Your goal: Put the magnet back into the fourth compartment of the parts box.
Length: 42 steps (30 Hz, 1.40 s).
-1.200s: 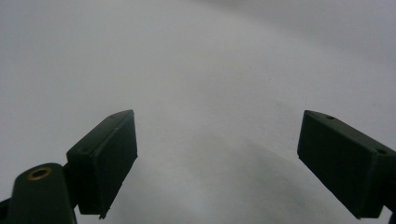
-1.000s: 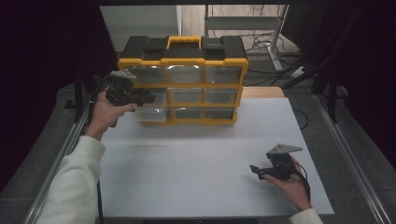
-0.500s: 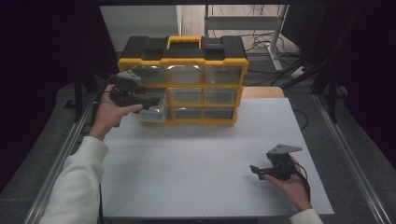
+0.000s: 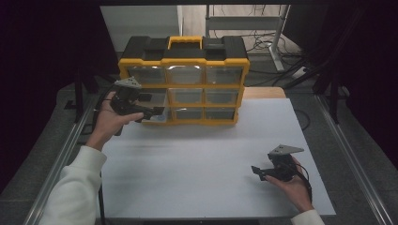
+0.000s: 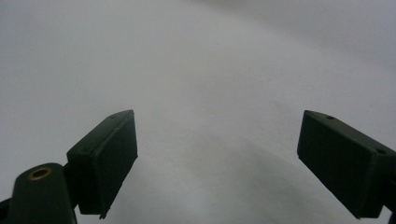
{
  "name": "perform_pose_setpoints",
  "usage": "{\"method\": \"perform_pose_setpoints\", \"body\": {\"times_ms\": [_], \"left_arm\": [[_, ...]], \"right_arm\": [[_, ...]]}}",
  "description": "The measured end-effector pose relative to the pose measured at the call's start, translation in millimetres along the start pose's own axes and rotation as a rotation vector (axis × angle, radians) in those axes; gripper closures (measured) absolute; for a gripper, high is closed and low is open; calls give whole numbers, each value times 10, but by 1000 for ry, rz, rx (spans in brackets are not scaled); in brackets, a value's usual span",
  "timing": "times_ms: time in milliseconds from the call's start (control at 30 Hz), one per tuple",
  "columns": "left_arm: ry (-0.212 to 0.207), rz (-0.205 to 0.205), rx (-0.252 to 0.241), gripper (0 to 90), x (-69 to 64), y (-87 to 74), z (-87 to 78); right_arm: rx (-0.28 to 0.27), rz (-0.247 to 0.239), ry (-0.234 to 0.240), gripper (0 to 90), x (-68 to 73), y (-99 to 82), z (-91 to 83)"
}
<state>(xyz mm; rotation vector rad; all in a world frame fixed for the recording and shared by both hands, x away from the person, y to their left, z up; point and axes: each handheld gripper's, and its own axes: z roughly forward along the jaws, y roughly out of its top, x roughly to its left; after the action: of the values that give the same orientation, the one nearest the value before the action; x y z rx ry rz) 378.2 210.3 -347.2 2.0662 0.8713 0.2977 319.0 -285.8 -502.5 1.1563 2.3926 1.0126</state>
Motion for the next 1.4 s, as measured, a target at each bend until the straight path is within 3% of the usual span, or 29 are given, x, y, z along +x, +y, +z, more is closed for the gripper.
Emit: {"method": "perform_pose_setpoints", "body": {"times_ms": [267, 500, 933, 1400], "left_arm": [[-33, 21, -20, 227, -160, -104, -41], [-37, 34, -20, 237, -266, -188, -27], [-63, 42, 9, 241, -354, -350, 71], [-34, 31, 34, 233, -399, -594, 177]], "right_arm": [[-2, -2, 1, 128, 4, 1, 1], [-3, -1, 2, 128, 8, 3, 2], [0, -3, 2, 127, 8, 1, 8], [4, -2, 2, 127, 18, 0, 8]]}}
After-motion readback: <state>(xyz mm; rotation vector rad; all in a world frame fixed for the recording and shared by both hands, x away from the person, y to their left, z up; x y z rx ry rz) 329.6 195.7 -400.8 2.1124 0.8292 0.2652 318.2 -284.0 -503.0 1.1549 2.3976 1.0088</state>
